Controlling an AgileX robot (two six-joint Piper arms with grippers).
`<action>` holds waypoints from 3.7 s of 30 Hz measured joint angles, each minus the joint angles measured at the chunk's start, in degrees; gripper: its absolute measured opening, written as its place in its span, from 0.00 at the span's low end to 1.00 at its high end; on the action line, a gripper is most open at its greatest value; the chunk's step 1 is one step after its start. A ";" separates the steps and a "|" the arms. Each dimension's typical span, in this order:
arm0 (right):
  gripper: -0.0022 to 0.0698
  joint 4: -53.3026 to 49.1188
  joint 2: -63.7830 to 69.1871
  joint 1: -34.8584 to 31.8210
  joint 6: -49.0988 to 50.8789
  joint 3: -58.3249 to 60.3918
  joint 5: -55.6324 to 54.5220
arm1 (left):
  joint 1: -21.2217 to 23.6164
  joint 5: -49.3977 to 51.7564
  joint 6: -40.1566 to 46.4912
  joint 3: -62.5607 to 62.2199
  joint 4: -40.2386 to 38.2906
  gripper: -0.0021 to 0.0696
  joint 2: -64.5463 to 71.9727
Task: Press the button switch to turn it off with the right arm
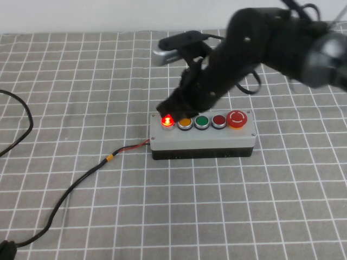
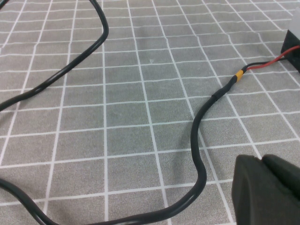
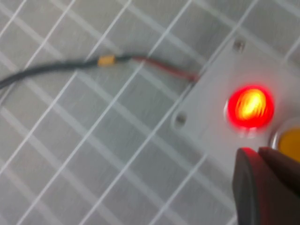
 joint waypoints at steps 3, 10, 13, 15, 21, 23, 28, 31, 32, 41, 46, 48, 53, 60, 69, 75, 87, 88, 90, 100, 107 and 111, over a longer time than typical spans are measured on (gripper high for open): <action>0.01 -0.86 4.62 0.00 0.00 -6.45 1.48 | 0.00 0.00 0.00 0.00 0.00 0.02 0.00; 0.01 -2.20 11.94 0.00 0.00 -14.95 3.55 | 0.00 0.00 0.00 0.00 0.00 0.02 0.00; 0.01 -2.41 12.92 0.00 0.03 -16.34 3.69 | 0.00 0.00 0.00 0.00 0.00 0.02 0.00; 0.01 -2.49 13.29 0.00 0.03 -16.64 3.81 | 0.00 0.00 0.00 0.00 0.00 0.02 0.00; 0.01 -2.49 13.42 0.00 0.03 -17.04 4.07 | 0.00 0.00 0.00 0.00 0.00 0.02 0.00; 0.01 -2.49 13.42 0.00 0.13 -17.26 4.52 | 0.00 0.00 0.00 0.00 0.00 0.02 0.00; 0.01 -2.77 13.79 0.00 0.13 -18.96 8.55 | 0.00 0.00 0.00 0.00 0.00 0.02 0.00; 0.01 -2.86 14.02 0.00 0.13 -19.57 9.48 | 0.00 0.00 0.00 0.00 0.00 0.02 0.00; 0.01 -2.86 14.02 0.00 0.13 -19.56 9.62 | 0.00 0.00 0.00 0.00 0.00 0.02 0.00; 0.01 -2.86 14.42 0.00 0.13 -19.96 10.59 | 0.00 0.00 0.00 0.00 0.00 0.02 0.00; 0.01 -2.59 14.92 0.00 0.13 -20.30 10.77 | 0.00 0.00 0.00 0.00 0.00 0.02 0.00; 0.01 -1.91 15.36 0.00 0.13 -20.56 10.86 | 0.00 0.00 0.00 0.00 0.00 0.02 0.00; 0.01 -0.80 15.84 0.08 0.13 -20.68 10.86 | 0.00 0.00 0.00 0.00 0.00 0.02 0.00; 0.01 -3.11 14.27 0.55 0.13 -21.04 10.91 | 0.00 0.00 0.00 0.00 0.00 0.02 0.00; 0.01 -9.18 -0.85 1.86 0.13 -12.75 11.44 | 0.00 0.00 0.00 0.00 0.00 0.02 0.00; 0.01 -11.39 -14.89 1.86 1.28 3.57 9.37 | 0.00 0.00 0.00 0.00 0.00 0.02 0.00; 0.01 -12.00 -46.24 1.86 7.62 33.19 3.60 | 0.00 0.00 0.00 0.00 0.00 0.02 0.00; 0.01 -11.68 -48.29 1.86 7.74 35.54 3.60 | 0.00 0.00 0.00 0.00 0.00 0.02 0.00; 0.01 -11.15 -51.46 1.86 8.20 39.38 3.47 | 0.00 0.00 0.00 0.00 0.00 0.02 0.00; 0.01 -12.91 -57.75 1.86 9.18 50.70 1.23 | 0.00 0.00 0.00 0.00 0.00 0.02 0.00; 0.01 -16.77 -58.40 1.11 9.18 60.36 -13.57 | 0.00 0.00 0.00 0.00 0.00 0.02 0.00; 0.01 -17.70 -62.15 -5.01 9.18 69.54 -25.74 | 0.00 0.00 0.00 0.00 0.00 0.02 0.00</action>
